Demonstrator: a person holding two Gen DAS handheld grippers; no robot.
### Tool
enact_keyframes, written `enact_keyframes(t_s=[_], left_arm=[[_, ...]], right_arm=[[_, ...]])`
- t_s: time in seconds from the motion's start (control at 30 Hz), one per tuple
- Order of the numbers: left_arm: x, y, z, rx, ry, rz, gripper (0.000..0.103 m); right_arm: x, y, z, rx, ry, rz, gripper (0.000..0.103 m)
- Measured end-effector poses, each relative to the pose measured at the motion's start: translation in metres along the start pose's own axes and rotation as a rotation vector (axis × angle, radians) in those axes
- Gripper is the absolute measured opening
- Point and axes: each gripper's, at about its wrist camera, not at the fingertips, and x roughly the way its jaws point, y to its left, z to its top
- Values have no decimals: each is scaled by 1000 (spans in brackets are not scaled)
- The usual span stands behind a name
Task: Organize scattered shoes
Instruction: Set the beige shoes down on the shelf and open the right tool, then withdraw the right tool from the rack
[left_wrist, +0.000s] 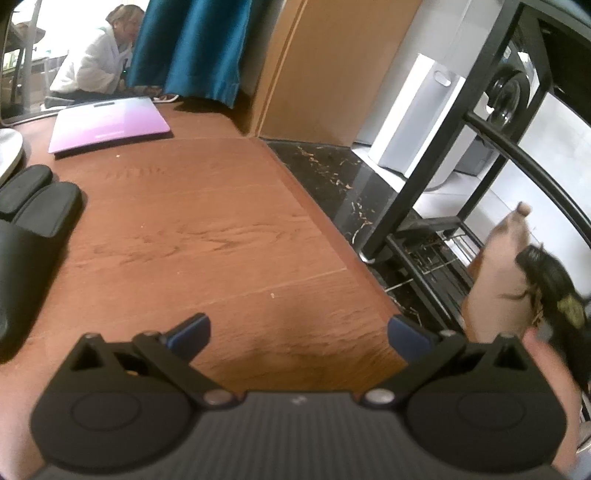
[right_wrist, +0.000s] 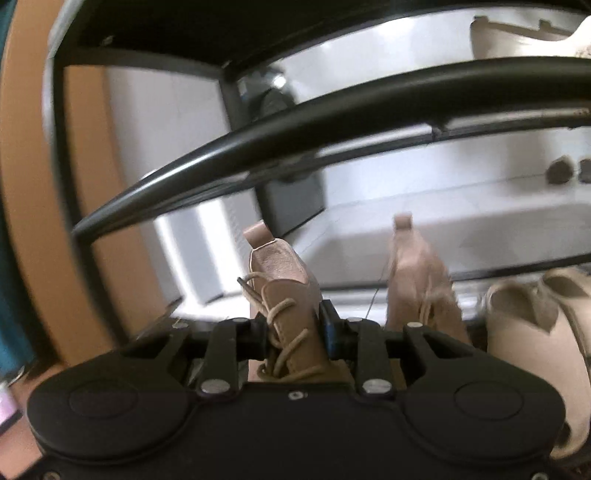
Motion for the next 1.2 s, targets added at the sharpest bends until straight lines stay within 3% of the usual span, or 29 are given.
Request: enact_keyframes(t_s=[0.23,0.33,0.4,0.57,0.77,0.87,0.93,1.03,1.2], left_arm=[[3,-13,-5,68,-28,-9,102],[4,-15,-6,75,-36,-7,102],[4,-14,-6,63,-43,0,102],[3,-19,-7,109,-45,2,102],[-9,-22,-5,141,-98,-4,102],[-11,-42,-8,253,-66,-30,102],[-12,-56,-10,327,-44,-46,102],[-18,-82,-21,443,-2,-69,102],[-67,-124,-66,634,51,-195,102]], right_arm=[[44,-8,-4,34,-31,-126,28],[64,-11,-6,48,-45,-180,42],[56,-13,-9,37,-61,-176,74],[-6,-2,-23,-24,-83,-122,95],[-95,-1,-23,-86,-62,-78,102],[-161,-22,-1,-96,-12,-70,103],[-182,-33,8,-107,8,-71,103],[-253,-74,30,-122,56,-83,103],[-350,-133,40,-113,112,-247,103]])
